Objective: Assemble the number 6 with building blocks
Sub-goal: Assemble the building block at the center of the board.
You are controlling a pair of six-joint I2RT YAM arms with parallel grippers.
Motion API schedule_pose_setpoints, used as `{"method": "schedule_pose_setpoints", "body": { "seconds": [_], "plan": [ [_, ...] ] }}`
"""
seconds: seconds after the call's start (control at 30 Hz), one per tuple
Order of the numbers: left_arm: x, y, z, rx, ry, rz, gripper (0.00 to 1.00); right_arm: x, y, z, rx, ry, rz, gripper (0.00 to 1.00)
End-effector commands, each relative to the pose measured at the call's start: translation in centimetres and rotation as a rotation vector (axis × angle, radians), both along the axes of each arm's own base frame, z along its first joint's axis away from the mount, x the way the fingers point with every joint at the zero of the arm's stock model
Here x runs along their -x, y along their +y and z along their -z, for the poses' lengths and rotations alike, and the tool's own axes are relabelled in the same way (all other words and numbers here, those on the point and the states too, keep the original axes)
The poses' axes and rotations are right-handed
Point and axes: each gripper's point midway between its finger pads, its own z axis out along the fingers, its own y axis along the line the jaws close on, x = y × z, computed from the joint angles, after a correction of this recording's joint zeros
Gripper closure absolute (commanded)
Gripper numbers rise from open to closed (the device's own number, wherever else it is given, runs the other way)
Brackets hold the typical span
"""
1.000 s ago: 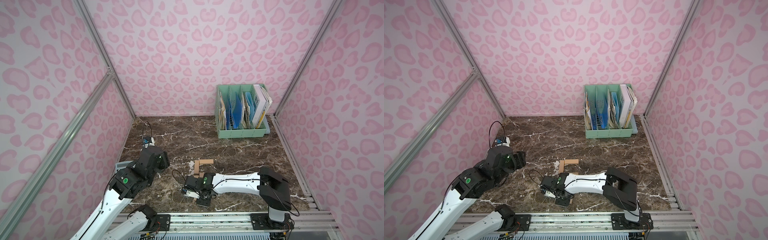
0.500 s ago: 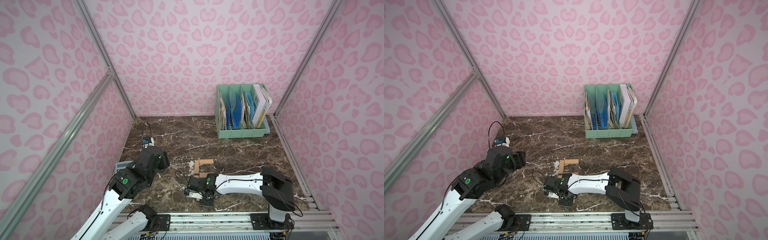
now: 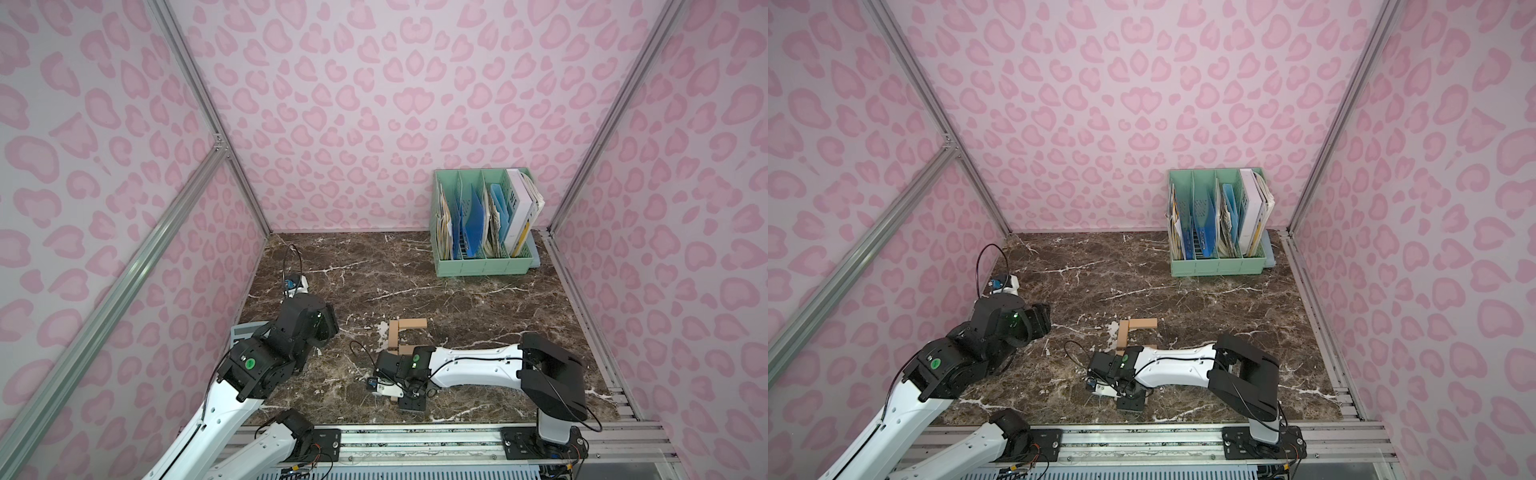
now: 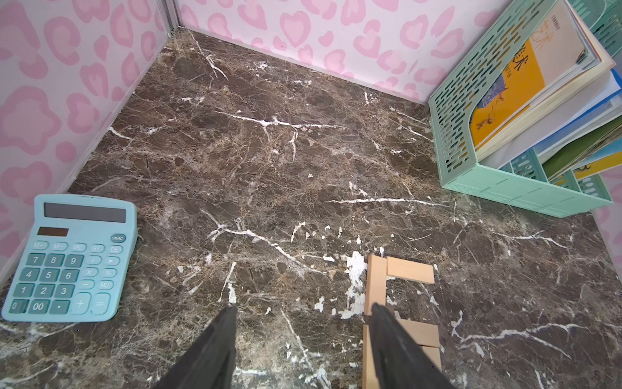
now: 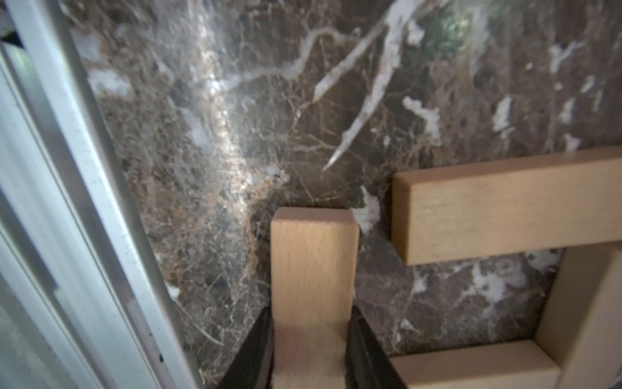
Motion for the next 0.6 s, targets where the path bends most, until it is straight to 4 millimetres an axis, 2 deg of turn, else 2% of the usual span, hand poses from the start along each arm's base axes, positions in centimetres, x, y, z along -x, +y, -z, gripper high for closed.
{"method": "schedule_pose_setpoints", "body": {
  "seconds": [0.0,0.57],
  "plan": [
    [-0.06,0.17,-0.17,0.004,-0.011,-0.011,0.34,-0.27,-0.19,0.0,0.001,-0.001,-0.009,0.65],
    [0.08,0.39,-0.01,0.012,-0.01,-0.026,0.34,-0.41,-0.07,0.2,-0.001,-0.001,-0.027,0.65]
  ]
}}
